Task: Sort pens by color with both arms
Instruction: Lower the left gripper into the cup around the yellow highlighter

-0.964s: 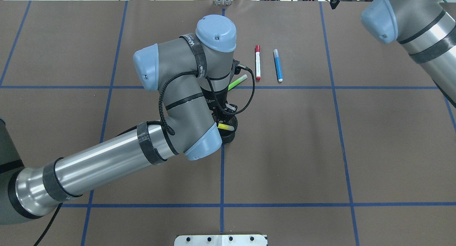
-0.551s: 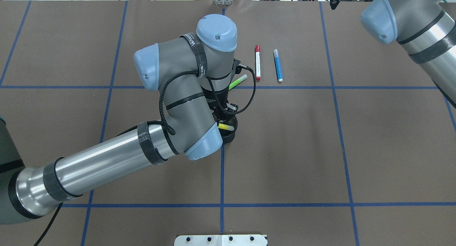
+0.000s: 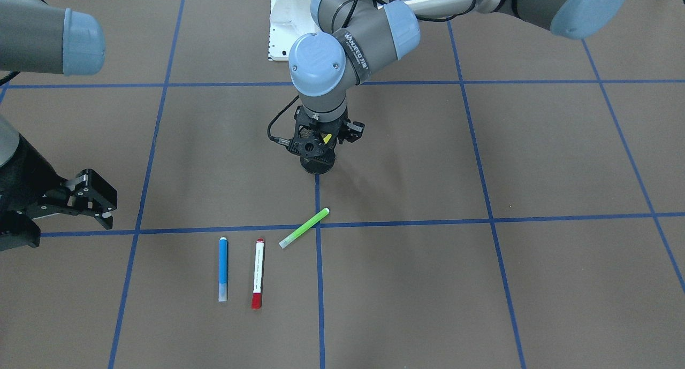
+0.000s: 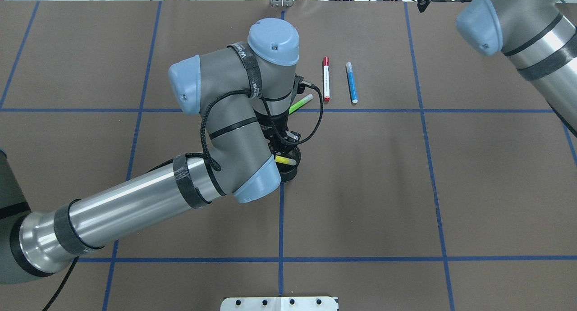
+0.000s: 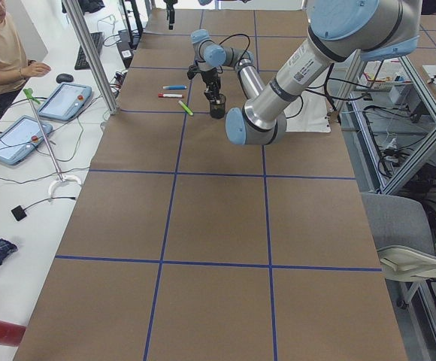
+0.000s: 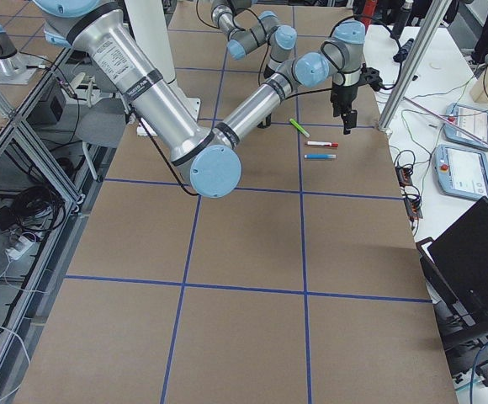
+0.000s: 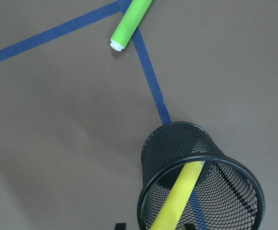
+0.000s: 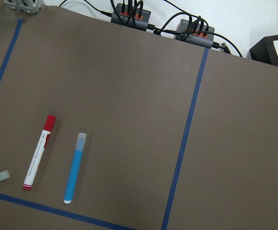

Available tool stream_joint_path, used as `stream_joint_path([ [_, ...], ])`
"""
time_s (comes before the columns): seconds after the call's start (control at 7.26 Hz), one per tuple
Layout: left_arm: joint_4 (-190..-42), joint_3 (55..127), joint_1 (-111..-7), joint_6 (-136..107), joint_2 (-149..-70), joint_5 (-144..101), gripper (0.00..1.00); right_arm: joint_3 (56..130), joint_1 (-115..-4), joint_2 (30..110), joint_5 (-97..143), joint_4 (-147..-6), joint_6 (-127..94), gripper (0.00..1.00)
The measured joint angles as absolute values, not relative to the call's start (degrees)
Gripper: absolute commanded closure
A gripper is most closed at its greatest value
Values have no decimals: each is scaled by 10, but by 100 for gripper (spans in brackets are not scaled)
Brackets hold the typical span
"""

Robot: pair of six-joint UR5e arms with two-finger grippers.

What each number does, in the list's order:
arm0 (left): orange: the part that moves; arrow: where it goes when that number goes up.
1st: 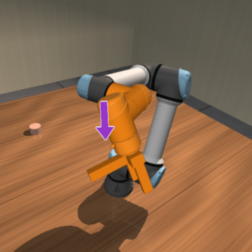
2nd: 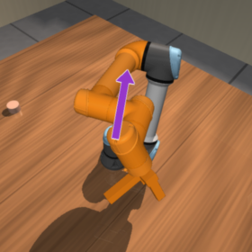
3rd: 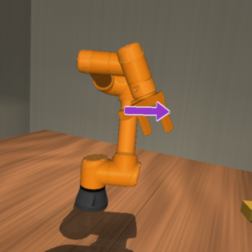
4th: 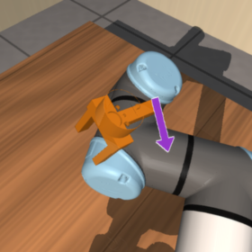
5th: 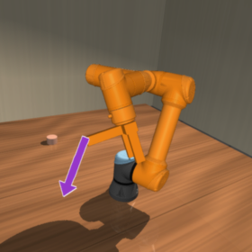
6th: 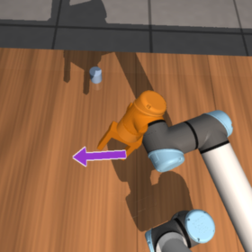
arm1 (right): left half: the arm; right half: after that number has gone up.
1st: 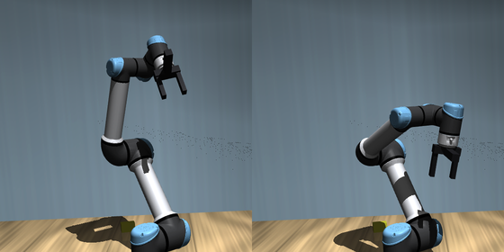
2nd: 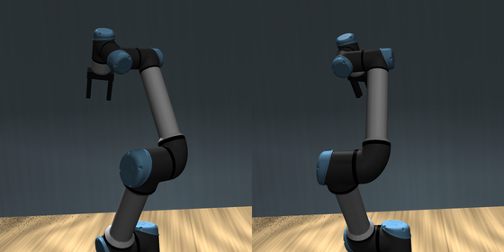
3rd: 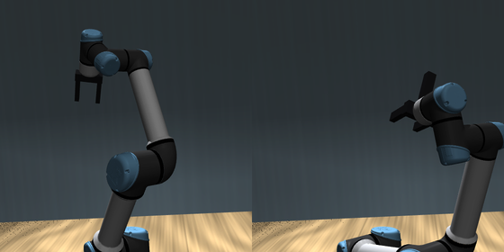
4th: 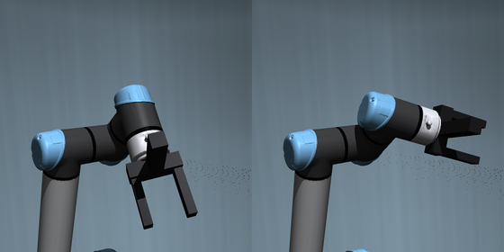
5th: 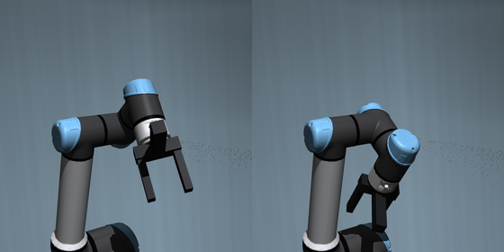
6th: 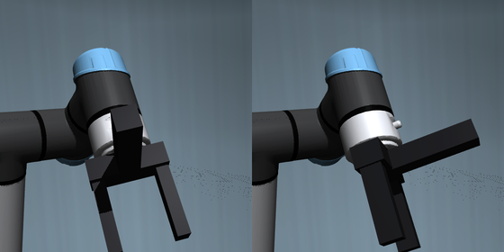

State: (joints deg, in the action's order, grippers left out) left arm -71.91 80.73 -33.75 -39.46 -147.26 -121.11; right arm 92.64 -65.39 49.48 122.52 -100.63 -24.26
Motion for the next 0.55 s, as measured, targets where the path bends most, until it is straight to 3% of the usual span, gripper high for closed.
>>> stream_joint_path([
  [0.14,-718,808,-337,-395,-1472,-1211,65,926,-654,495,1225,-1006,-243,1],
  [0.55,-717,809,-337,-395,-1471,-1211,66,927,-654,494,1225,-1006,-244,1],
])
